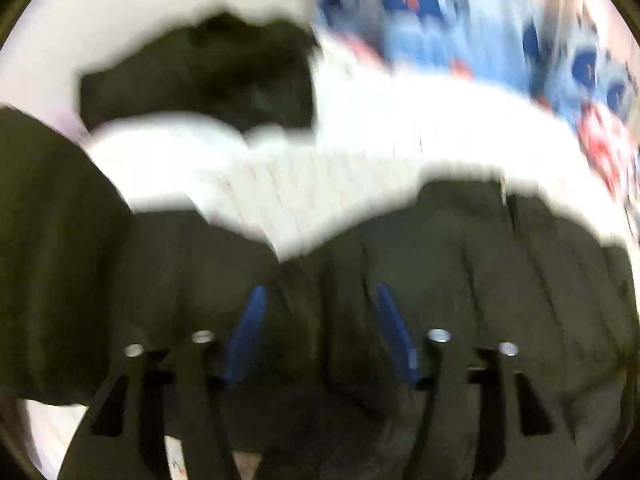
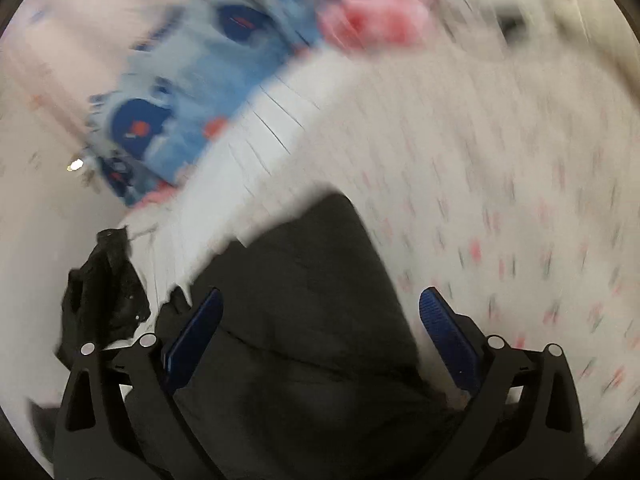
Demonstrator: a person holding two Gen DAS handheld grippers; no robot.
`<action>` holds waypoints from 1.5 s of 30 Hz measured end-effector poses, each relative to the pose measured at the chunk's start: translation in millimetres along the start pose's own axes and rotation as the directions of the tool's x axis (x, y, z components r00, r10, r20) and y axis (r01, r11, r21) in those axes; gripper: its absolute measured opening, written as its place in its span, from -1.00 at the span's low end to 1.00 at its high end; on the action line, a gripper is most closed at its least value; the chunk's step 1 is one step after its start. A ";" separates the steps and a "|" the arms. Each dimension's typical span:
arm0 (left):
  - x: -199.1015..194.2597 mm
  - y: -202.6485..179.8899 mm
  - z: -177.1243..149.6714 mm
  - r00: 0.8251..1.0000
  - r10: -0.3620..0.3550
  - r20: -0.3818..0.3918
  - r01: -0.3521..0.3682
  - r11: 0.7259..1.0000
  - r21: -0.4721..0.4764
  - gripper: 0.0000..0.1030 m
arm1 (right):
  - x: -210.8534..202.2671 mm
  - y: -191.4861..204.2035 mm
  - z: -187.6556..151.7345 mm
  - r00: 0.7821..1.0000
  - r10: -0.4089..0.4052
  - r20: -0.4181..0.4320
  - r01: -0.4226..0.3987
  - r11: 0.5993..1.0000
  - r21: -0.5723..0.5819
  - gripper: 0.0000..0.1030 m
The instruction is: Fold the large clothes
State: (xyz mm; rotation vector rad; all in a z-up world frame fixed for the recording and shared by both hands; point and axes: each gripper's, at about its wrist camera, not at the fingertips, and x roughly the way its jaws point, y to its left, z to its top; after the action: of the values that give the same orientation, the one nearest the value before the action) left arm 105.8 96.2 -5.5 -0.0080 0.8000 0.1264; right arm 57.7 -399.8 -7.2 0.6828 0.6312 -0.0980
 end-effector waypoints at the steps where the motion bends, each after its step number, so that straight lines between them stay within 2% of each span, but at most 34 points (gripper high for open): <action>1: -3.1 -3.2 3.8 0.999 -0.035 0.034 0.035 0.999 -0.006 0.32 | -1.1 10.3 -4.5 1.000 0.012 -0.003 -0.012 0.999 -0.042 0.86; 2: 0.8 -11.9 6.2 0.997 -0.077 0.031 0.077 0.997 0.009 0.32 | 4.1 20.6 -7.7 1.000 0.018 -0.024 -0.020 0.997 -0.077 0.86; 4: 21.7 -31.5 2.6 0.993 -0.110 -0.041 0.113 0.991 0.065 0.32 | 25.7 31.4 -23.5 0.993 -0.009 -0.118 -0.007 0.991 -0.134 0.86; 5: 44.2 -44.0 -4.5 0.984 -0.118 -0.132 0.131 0.987 0.096 0.32 | 35.8 34.0 -29.7 0.985 -0.040 -0.167 0.015 0.989 -0.147 0.86; 7: 91.5 -54.3 -25.7 0.955 -0.101 -0.278 0.137 0.984 0.113 0.33 | 65.8 28.4 -45.9 0.949 -0.116 -0.293 0.065 0.982 -0.179 0.86; 8: 97.1 -53.4 -30.0 0.959 -0.099 -0.266 0.132 0.985 0.110 0.34 | 74.3 27.9 -51.4 0.939 -0.127 -0.319 0.065 0.978 -0.197 0.86; 10: 89.7 -50.4 -27.1 0.962 -0.107 -0.253 0.132 0.988 0.085 0.33 | 78.1 31.5 -56.3 0.933 -0.168 -0.319 0.092 0.966 -0.240 0.86; 12: 50.2 -41.9 -22.0 0.977 -0.137 -0.164 0.152 0.985 0.084 0.33 | 72.6 35.3 -56.3 0.935 -0.170 -0.310 0.097 0.967 -0.237 0.86; 14: -3.1 -22.2 -18.2 0.993 -0.117 -0.032 0.119 0.989 0.087 0.33 | 66.6 39.9 -55.9 0.942 -0.155 -0.299 0.088 0.970 -0.226 0.86; 15: -29.8 -7.4 -18.1 0.991 -0.128 0.032 0.126 0.990 0.063 0.34 | 60.4 40.5 -54.6 0.948 -0.135 -0.287 0.073 0.973 -0.217 0.86; 17: -84.3 35.1 -17.8 0.981 -0.105 0.161 0.110 0.994 -0.019 0.51 | 50.2 53.0 -53.3 0.962 -0.100 -0.256 0.043 0.975 -0.218 0.86; 18: -111.0 57.9 -18.8 0.973 -0.075 0.220 0.093 0.993 -0.075 0.72 | 39.5 64.9 -52.8 0.973 -0.049 -0.227 -0.005 0.972 -0.233 0.86; 20: -154.3 110.4 -24.6 0.953 -0.016 0.302 0.080 0.977 -0.199 0.78 | 17.9 99.8 -59.3 0.983 0.032 -0.180 -0.090 0.942 -0.322 0.86; 22: -184.4 155.4 -29.1 0.936 0.037 0.350 0.079 0.948 -0.309 0.78 | 7.3 123.4 -69.0 0.982 0.082 -0.169 -0.144 0.907 -0.395 0.86; 23: -202.6 180.1 -30.0 0.919 0.095 0.383 0.061 0.924 -0.376 0.78 | 1.8 134.3 -77.0 0.978 0.105 -0.177 -0.172 0.891 -0.419 0.86; 25: -229.9 213.9 -26.6 0.891 0.174 0.419 0.045 0.886 -0.462 0.80 | -6.2 149.2 -93.3 0.966 0.157 -0.205 -0.232 0.873 -0.429 0.86; 26: -239.0 225.1 -25.8 0.886 0.193 0.422 0.048 0.867 -0.496 0.82 | -9.3 154.2 -100.2 0.955 0.194 -0.225 -0.274 0.868 -0.414 0.86; 27: -238.5 233.5 -24.8 0.890 0.192 0.413 0.054 0.856 -0.515 0.86 | -10.5 158.1 -105.1 0.946 0.218 -0.241 -0.303 0.861 -0.409 0.86; 28: -237.8 242.2 -20.6 0.905 0.180 0.384 0.059 0.844 -0.533 0.86 | -11.9 164.7 -110.2 0.940 0.231 -0.250 -0.321 0.847 -0.424 0.86; 29: -227.9 251.0 -14.3 0.930 0.154 0.335 0.065 0.826 -0.560 0.86 | -13.9 171.9 -115.1 0.940 0.233 -0.250 -0.326 0.828 -0.456 0.86; 31: -211.2 260.8 -7.3 0.950 0.108 0.292 0.091 0.801 -0.591 0.86 | -11.7 188.2 -124.0 0.945 0.211 -0.250 -0.314 0.797 -0.516 0.86; 32: -199.0 264.2 -1.5 0.966 0.098 0.240 0.068 0.796 -0.601 0.86 | -11.6 192.4 -131.1 0.948 0.196 -0.250 -0.305 0.783 -0.542 0.86; 34: -187.7 265.4 4.8 0.966 0.137 0.219 0.027 0.789 -0.613 0.86 | -7.5 194.6 -137.2 0.947 0.182 -0.263 -0.303 0.775 -0.554 0.86; 37: -175.7 260.4 16.7 0.970 0.170 0.172 -0.024 0.775 -0.632 0.86 | 13.0 192.7 -147.7 0.942 0.081 -0.325 -0.265 0.775 -0.574 0.86; 39: -176.9 257.7 17.8 0.971 0.175 0.165 -0.021 0.744 -0.668 0.85 | 28.3 186.5 -153.0 0.928 0.041 -0.371 -0.257 0.790 -0.556 0.86; 43: -189.2 256.1 7.5 0.964 0.193 0.183 -0.013 0.720 -0.694 0.85 | 37.7 178.1 -150.4 0.907 0.064 -0.417 -0.282 0.828 -0.485 0.86; 44: -185.9 257.2 9.7 0.965 0.201 0.170 -0.027 0.718 -0.695 0.85 | 37.9 177.4 -149.8 0.902 0.073 -0.425 -0.289 0.833 -0.471 0.86; 45: -186.4 256.3 12.1 0.966 0.202 0.164 -0.037 0.730 -0.683 0.81 | 37.8 177.3 -149.6 0.901 0.075 -0.428 -0.291 0.835 -0.467 0.86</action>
State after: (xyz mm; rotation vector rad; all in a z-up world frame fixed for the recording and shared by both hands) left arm -43.8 330.7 146.8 -0.6315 0.4829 0.5353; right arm 62.2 -165.1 -19.4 0.2225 0.9292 0.4000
